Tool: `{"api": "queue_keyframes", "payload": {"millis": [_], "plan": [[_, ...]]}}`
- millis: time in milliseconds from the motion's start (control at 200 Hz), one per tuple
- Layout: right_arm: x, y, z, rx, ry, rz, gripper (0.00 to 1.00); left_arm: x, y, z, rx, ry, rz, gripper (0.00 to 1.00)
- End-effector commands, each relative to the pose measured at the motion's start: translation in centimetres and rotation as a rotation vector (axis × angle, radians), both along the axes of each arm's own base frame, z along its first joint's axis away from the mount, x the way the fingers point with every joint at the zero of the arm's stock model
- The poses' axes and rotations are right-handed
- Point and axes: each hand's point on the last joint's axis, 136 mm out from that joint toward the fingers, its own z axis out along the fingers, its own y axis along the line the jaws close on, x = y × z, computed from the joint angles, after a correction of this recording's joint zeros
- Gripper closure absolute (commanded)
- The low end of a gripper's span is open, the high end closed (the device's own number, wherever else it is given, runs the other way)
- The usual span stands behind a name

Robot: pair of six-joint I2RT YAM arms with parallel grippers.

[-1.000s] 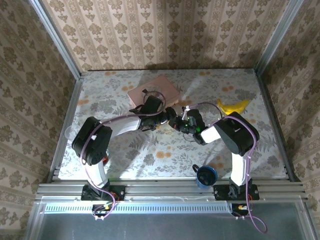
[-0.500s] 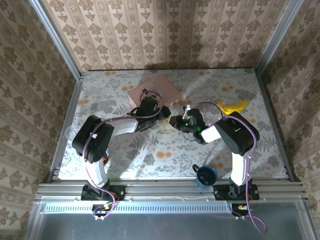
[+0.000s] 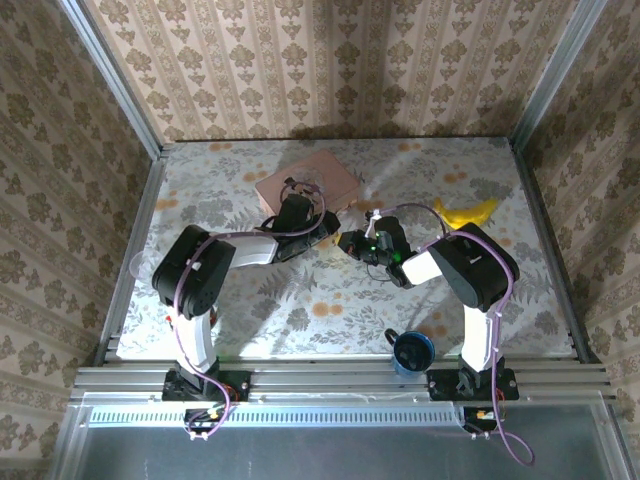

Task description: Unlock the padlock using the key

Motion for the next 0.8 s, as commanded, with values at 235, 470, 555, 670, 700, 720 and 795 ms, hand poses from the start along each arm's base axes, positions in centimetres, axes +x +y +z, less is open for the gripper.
{"api": "queue_keyframes", "payload": {"millis": [235, 470, 555, 670, 700, 720, 795], "plan": [[1.8, 0.1, 2.9, 0.035, -0.062, -0.031, 1.00, 0.2, -0.9, -1.0, -0.031, -0.001, -0.037, 0.54], [1.7, 0.0, 3.0, 0.034, -0.061, -0.031, 1.00, 0.4, -1.6, -1.0, -0.055, -0.009, -0.052, 0.66], [1.7, -0.1, 3.1, 0.026, -0.060, -0.033, 1.00, 0.3, -1.6, -0.9, -0.056, -0.009, -0.053, 0.80], [1.6, -0.3, 3.0, 0.004, -0.054, -0.035, 0.99, 0.1, -1.4, -0.5, -0.046, -0.017, -0.056, 0.94], [1.5, -0.4, 3.0, -0.003, -0.053, -0.037, 0.98, 0.0, -1.3, -0.5, -0.044, -0.017, -0.057, 0.98], [1.5, -0.4, 3.1, -0.007, -0.055, -0.039, 0.97, 0.0, -1.3, -0.5, -0.042, -0.017, -0.056, 1.00], [1.4, -0.6, 3.3, -0.022, -0.056, -0.039, 0.94, -0.2, -1.2, -0.3, -0.041, -0.021, -0.057, 1.00]]}}
